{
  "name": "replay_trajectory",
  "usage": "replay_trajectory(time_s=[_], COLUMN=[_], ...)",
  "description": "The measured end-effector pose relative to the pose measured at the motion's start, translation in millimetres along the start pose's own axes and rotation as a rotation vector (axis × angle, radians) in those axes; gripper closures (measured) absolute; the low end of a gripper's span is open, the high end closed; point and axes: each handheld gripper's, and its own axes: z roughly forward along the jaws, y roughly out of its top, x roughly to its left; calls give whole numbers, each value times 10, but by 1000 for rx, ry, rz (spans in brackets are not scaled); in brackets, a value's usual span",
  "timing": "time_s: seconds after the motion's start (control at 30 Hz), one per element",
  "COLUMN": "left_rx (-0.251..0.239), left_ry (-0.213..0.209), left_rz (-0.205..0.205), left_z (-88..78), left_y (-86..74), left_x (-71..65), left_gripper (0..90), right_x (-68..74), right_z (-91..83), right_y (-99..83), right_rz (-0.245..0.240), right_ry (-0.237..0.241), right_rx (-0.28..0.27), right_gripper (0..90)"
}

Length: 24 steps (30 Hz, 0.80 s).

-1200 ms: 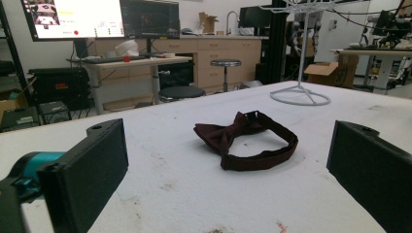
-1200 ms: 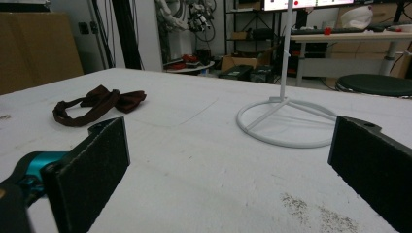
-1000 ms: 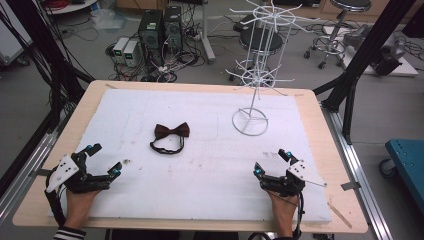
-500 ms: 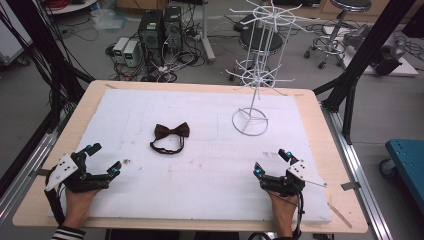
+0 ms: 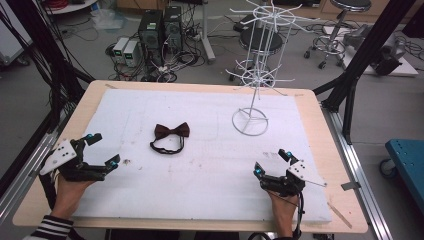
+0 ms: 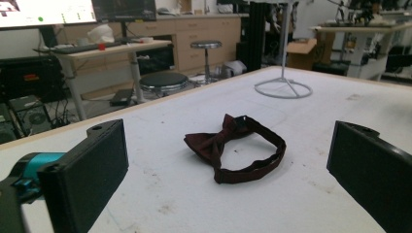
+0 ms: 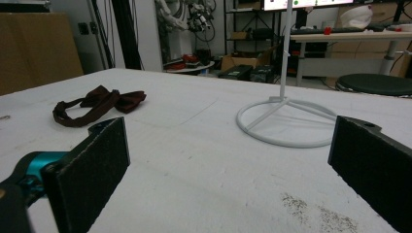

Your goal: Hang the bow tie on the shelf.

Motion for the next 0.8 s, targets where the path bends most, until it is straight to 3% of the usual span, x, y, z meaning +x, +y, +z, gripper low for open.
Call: replay_trajectory(time_s=[0.07,0.2,0.7,0.8], left_rx=[43,62,206,212], left_ry=[-32,-55,-161,-176], left_rz=[16,17,60,48], left_z=[61,134,541,589], left_y=[110,184,459,482], left_x=[35,70,228,252], left_gripper=[17,17,17,17], right_x=[0,3,-1,-1], right_z=[0,1,0,0], right_y=[0,0,0,0], right_rz=[0,-2,1,2], right_ry=[0,0,3,3], right_rx=[0,1,-1,-1], right_gripper=[6,6,6,6])
